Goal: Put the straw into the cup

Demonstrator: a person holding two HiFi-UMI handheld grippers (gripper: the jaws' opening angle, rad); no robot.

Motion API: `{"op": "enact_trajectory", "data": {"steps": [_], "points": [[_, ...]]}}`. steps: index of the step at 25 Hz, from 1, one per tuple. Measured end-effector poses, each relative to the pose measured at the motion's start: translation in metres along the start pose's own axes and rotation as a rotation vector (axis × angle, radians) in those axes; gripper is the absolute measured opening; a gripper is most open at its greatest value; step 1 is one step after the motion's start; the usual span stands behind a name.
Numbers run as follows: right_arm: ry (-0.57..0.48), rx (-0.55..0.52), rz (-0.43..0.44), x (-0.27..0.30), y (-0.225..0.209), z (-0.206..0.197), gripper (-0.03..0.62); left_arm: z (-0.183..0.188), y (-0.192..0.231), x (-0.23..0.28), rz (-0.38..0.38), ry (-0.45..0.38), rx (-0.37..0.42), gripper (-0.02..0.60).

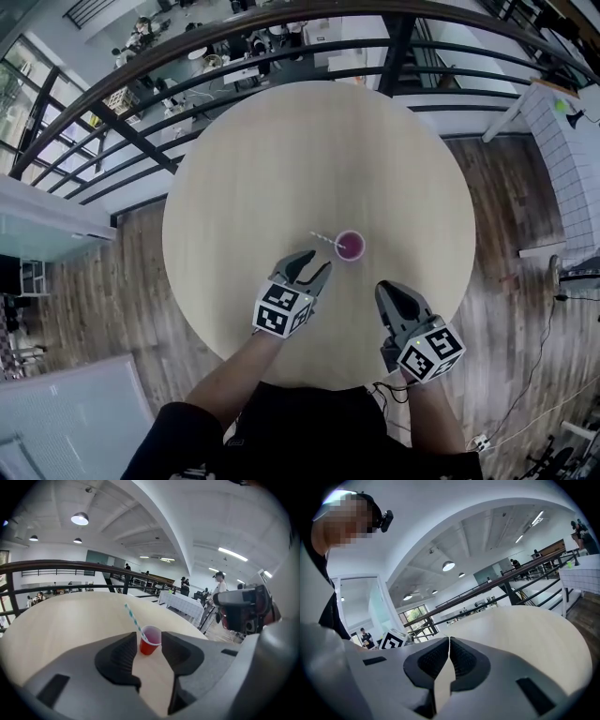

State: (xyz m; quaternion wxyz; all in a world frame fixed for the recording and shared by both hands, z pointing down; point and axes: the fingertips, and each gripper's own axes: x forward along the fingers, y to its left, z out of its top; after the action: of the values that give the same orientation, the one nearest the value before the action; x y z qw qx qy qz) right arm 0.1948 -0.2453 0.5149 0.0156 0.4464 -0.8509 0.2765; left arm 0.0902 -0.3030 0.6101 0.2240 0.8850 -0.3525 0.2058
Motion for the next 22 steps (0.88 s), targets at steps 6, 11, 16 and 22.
{"op": "enact_trajectory", "data": {"steps": [6,11,16,22], "points": [[-0.04,-0.035,-0.014,-0.003,0.036,0.012,0.023,0.014,-0.013,-0.06,-0.04,-0.072,0.04,0.16],[-0.075,-0.064,-0.028,-0.01,0.072,0.017,0.023,0.031,-0.028,-0.112,-0.089,-0.138,0.084,0.101],[-0.129,-0.095,-0.041,-0.027,0.101,0.028,0.023,0.051,-0.05,-0.153,-0.132,-0.223,0.138,0.06],[-0.163,-0.132,-0.035,-0.064,0.117,0.033,0.023,0.066,-0.081,-0.193,-0.138,-0.284,0.169,0.035]]}}
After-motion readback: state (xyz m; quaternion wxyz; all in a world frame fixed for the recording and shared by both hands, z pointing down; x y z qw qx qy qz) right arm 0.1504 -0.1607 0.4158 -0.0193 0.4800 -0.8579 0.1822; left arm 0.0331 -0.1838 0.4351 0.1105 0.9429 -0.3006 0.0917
